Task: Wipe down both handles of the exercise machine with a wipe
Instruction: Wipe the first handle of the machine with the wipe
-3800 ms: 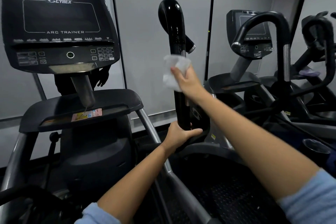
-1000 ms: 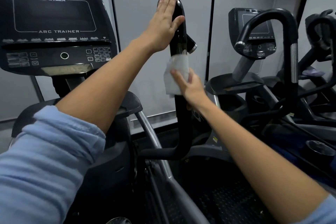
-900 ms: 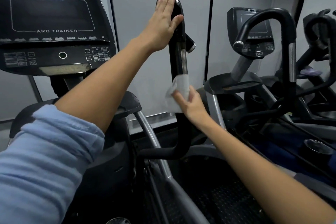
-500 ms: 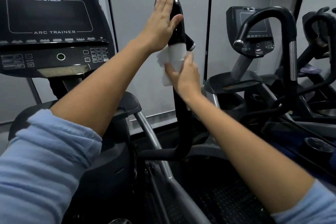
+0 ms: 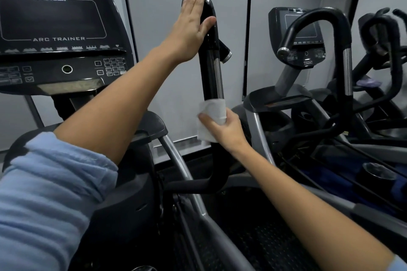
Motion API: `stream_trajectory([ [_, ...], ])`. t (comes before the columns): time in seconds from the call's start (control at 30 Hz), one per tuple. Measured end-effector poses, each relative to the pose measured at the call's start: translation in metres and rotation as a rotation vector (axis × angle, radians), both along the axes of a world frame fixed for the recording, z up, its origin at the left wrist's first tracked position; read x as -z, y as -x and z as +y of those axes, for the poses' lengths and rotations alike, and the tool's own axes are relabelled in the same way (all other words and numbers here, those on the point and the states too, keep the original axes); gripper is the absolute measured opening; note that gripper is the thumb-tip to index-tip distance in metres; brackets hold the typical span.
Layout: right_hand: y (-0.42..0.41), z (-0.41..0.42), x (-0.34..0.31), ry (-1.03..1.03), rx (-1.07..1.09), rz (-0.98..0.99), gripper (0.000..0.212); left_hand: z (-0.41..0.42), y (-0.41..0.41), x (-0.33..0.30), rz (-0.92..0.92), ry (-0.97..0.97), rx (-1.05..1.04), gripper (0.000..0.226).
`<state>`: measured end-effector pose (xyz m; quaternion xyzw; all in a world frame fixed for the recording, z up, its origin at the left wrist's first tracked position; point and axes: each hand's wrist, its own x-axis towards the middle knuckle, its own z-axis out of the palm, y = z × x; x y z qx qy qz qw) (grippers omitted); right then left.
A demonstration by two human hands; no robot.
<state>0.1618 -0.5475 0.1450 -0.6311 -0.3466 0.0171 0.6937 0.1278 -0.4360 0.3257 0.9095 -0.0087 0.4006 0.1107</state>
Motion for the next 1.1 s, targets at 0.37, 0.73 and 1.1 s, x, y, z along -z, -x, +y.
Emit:
stream_trajectory([
  [0.37, 0.006, -0.008, 0.065, 0.084, 0.087, -0.043, 0.019, -0.003, 0.004, -0.001, 0.003, -0.001, -0.005, 0.059],
  [0.73, -0.007, -0.016, 0.04, 0.166, 0.0, -0.104, 0.047, -0.001, 0.003, -0.001, 0.0, 0.008, 0.009, 0.059],
  [1.1, 0.01, -0.009, -0.029, 0.073, 0.222, -0.23, 0.031, -0.001, 0.001, -0.001, 0.005, 0.004, 0.012, 0.06],
])
